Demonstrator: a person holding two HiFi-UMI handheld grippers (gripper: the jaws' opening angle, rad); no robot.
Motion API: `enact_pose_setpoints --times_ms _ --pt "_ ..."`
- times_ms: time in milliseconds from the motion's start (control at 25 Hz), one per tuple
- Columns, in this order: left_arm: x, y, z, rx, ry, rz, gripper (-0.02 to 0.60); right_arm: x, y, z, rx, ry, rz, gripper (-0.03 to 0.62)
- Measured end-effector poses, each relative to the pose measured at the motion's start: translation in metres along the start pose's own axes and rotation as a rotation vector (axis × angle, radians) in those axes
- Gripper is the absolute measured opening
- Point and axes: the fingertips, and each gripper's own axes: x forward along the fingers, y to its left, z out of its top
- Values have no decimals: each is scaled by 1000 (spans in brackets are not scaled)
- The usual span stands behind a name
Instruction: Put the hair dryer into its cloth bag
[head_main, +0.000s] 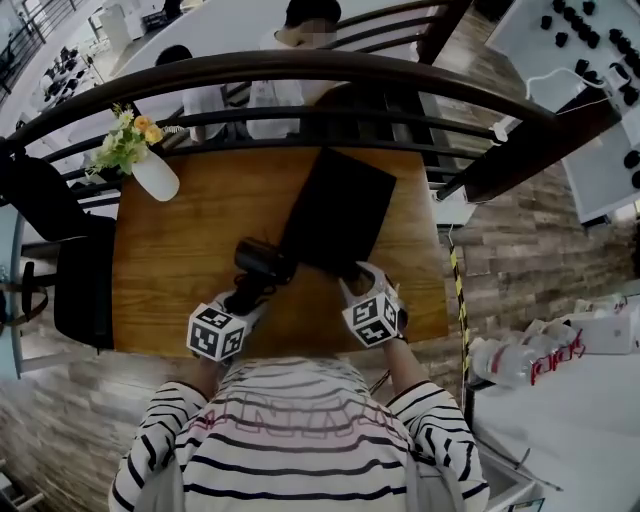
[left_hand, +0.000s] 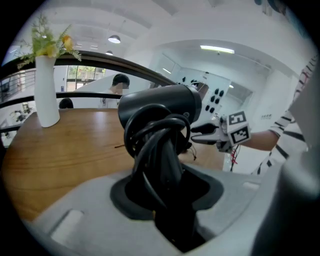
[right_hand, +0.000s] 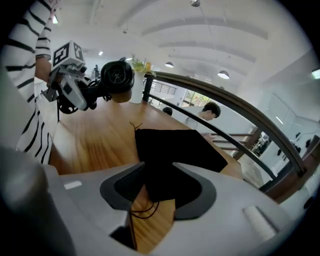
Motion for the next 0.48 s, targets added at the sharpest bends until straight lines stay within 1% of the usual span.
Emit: enact_pose_setpoints --times_ms 120,240,480 --pt "6 0 -5 -13 9 27 152 13 4 -12 -97 37 60 163" --pt "12 -1 -11 -27 21 46 152 23 4 -17 -175 51 99 155" --pt "23 -7 -22 -41 44 61 152 44 8 -30 -338 103 181 145"
